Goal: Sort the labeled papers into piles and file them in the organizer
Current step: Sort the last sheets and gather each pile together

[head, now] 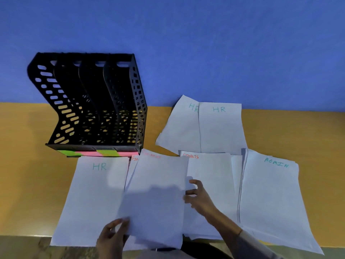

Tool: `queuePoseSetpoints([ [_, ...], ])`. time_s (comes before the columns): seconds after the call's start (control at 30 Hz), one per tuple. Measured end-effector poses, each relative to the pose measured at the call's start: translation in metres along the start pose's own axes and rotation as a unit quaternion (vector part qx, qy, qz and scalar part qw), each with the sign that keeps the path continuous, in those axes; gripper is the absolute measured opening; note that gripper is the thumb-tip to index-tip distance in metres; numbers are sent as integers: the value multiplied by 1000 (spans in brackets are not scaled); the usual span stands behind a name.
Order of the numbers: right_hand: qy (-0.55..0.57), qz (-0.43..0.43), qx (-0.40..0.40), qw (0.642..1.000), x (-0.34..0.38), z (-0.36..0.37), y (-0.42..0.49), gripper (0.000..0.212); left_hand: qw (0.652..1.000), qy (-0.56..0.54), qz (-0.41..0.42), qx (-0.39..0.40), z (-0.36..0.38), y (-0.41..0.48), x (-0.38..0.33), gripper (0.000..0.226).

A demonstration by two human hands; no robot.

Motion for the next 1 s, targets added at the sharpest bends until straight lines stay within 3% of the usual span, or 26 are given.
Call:
queuePoseSetpoints([
  [0.23,-143,-68,-17,987,12,32,-3,50,985,134,106,11,-27,-3,-6,18],
  [0.5,-138,-108,-81,981,27,24,8,47,944,267,186,63,-17,17,-18,30],
  [0.6,-139,-124,-103,977,28,19,10,46,899,336,262,100,1,9,-36,36],
  [0.73,-193,-171,-128,958,33,12,6,47,837,405,352,105,26,-20,-56,65],
  [0.93,-218,-215,-177,936,51,-28,1,42,759,407,459,217,97,-44,-70,36],
  [1.0,-219,-219,-194,931,60,-48,1,42,761,377,470,242,128,-48,-82,38],
])
Point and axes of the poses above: each hand's wrist, its own y-axis towards the middle knuckle, its own z-axis out of the palm, x = y × z, the point moved 10 cm from there along y, towards the middle knuckle, and after that the axes turned 8 degrees about z, right-handed, at the moved point
